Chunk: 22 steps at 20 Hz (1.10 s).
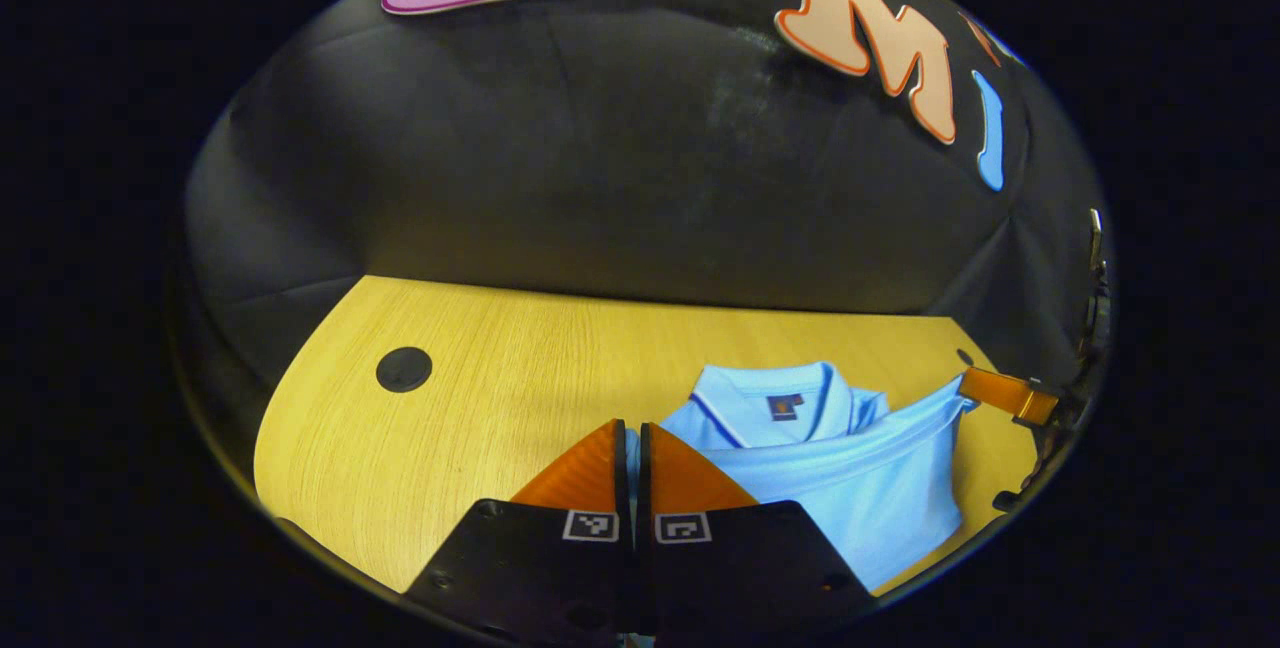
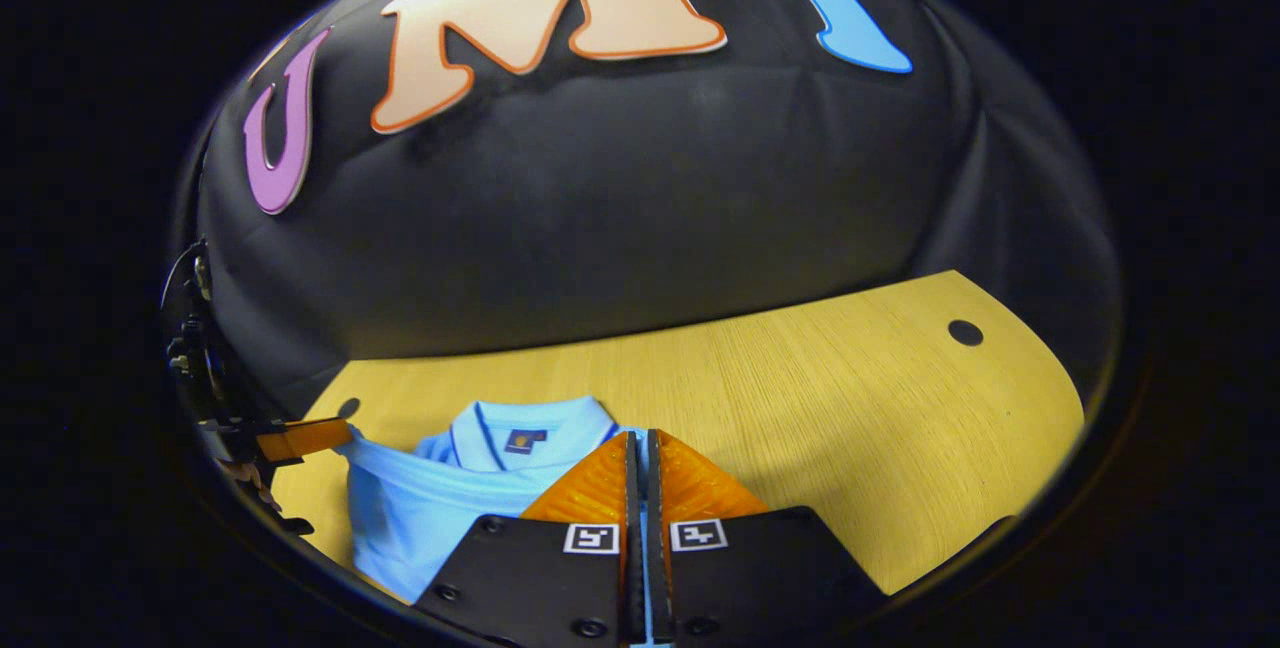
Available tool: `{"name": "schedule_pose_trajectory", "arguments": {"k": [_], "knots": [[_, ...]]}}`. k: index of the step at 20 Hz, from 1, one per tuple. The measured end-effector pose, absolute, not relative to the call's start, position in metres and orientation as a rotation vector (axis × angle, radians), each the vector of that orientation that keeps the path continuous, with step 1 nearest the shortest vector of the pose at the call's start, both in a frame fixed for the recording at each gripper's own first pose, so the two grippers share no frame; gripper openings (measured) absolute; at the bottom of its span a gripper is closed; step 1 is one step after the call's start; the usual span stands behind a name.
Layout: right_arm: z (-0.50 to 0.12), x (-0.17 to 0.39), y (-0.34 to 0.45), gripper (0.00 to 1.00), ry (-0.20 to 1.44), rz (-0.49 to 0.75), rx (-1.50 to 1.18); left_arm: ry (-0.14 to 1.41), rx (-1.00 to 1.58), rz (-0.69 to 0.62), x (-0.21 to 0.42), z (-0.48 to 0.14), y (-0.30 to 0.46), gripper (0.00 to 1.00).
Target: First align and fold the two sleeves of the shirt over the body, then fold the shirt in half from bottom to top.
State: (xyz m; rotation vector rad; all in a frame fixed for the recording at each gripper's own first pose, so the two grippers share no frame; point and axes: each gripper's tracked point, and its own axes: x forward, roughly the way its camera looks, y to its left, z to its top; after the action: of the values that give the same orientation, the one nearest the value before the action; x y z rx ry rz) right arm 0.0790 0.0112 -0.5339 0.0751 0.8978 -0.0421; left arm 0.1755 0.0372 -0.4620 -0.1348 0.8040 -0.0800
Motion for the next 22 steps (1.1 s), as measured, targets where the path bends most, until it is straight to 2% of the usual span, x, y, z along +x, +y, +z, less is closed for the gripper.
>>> {"name": "schedule_pose_trajectory", "arguments": {"k": [1, 2, 5, 7, 9, 10, 14, 17, 18, 22], "knots": [[-0.528, 0.082, 0.011, 0.09, 0.878, -0.045, 0.056, 0.817, -0.143, -0.076, 0.173, -0.468, 0.038, 0.00], [-0.520, 0.083, 0.015, 0.35, 0.852, -0.037, 0.046, 0.810, -0.158, -0.069, 0.171, -0.467, 0.038, 0.04], [-0.468, 0.083, 0.023, 0.94, 0.752, -0.015, 0.024, 0.710, -0.203, -0.047, 0.166, -0.422, 0.033, 0.58], [-0.420, 0.081, 0.027, 0.98, 0.648, -0.004, 0.023, 0.582, -0.144, -0.024, 0.161, -0.369, 0.037, 0.94], [-0.360, 0.073, 0.028, 0.94, 0.533, 0.003, 0.016, 0.457, -0.077, -0.010, 0.149, -0.310, 0.035, 0.95], [-0.330, 0.072, 0.023, 0.98, 0.477, 0.007, -0.009, 0.405, -0.072, -0.007, 0.141, -0.282, 0.032, 0.95], [-0.221, 0.031, 0.020, 0.97, 0.312, 0.049, -0.050, 0.280, -0.062, 0.003, 0.089, -0.195, 0.011, 0.96], [-0.170, -0.004, 0.022, 0.97, 0.256, 0.097, -0.040, 0.221, -0.019, 0.002, 0.054, -0.152, -0.007, 0.95], [-0.160, -0.011, 0.018, 0.95, 0.241, 0.100, -0.046, 0.204, -0.006, 0.001, 0.045, -0.139, -0.011, 0.93], [-0.136, -0.024, 0.013, 0.96, 0.186, 0.115, -0.061, 0.160, 0.000, -0.005, 0.028, -0.112, -0.025, 0.95]]}}
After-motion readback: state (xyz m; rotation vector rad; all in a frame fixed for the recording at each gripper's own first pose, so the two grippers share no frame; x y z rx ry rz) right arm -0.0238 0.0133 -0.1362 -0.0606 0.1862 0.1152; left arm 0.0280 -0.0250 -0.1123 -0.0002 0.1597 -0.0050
